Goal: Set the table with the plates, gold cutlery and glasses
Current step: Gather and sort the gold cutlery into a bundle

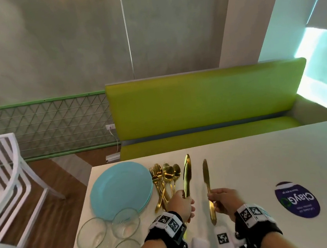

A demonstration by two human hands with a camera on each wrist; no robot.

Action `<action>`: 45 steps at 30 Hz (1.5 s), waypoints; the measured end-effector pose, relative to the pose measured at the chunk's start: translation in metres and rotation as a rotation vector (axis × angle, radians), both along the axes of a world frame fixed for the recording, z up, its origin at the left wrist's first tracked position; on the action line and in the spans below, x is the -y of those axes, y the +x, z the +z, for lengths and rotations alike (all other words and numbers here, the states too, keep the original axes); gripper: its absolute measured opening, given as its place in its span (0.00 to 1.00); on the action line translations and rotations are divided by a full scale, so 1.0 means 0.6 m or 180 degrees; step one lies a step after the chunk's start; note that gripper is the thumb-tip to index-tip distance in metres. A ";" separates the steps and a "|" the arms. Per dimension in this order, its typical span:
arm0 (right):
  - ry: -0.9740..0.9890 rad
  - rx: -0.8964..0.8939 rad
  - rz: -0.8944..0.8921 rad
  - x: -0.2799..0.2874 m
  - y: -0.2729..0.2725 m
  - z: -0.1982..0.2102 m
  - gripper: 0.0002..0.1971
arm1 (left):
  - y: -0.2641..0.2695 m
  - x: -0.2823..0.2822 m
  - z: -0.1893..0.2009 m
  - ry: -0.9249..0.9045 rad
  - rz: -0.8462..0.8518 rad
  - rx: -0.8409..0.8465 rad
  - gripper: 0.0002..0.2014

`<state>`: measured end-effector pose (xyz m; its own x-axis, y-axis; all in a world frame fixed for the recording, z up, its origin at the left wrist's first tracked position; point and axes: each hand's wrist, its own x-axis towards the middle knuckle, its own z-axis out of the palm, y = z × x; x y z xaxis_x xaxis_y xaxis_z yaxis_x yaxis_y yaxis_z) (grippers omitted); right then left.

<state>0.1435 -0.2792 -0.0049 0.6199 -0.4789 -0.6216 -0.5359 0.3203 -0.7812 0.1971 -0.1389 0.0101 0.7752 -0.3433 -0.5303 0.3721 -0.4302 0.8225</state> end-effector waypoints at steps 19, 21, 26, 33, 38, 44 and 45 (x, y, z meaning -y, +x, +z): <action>-0.0664 -0.0673 0.0882 0.040 0.115 -0.088 0.05 | 0.067 0.077 -0.086 0.1198 -0.0294 0.0286 0.07; -0.0818 -0.0643 0.1075 0.034 0.127 -0.087 0.06 | 0.074 0.074 -0.090 0.1368 -0.0208 0.0506 0.15; -0.1099 -0.0711 0.1567 0.021 0.151 -0.082 0.04 | 0.089 0.064 -0.098 0.1556 -0.0229 0.0754 0.12; -0.1467 -0.0657 0.1921 0.009 0.166 -0.081 0.04 | 0.102 0.051 -0.100 0.1722 -0.0329 0.0935 0.12; -0.1758 -0.0620 0.2022 0.002 0.172 -0.089 0.05 | 0.101 0.041 -0.101 0.1955 -0.0519 0.1195 0.14; -0.2013 -0.0473 0.2286 -0.014 0.178 -0.094 0.04 | 0.104 0.025 -0.094 0.1934 -0.0490 0.1216 0.18; -0.2074 -0.0451 0.2350 -0.015 0.177 -0.094 0.06 | 0.104 0.021 -0.090 0.1912 -0.0450 0.1223 0.17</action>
<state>0.2499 -0.2703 -0.0610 0.8405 -0.2771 -0.4656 -0.5299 -0.6000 -0.5994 0.2596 -0.1515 -0.0439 0.9144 -0.1892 -0.3580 0.0118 -0.8714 0.4905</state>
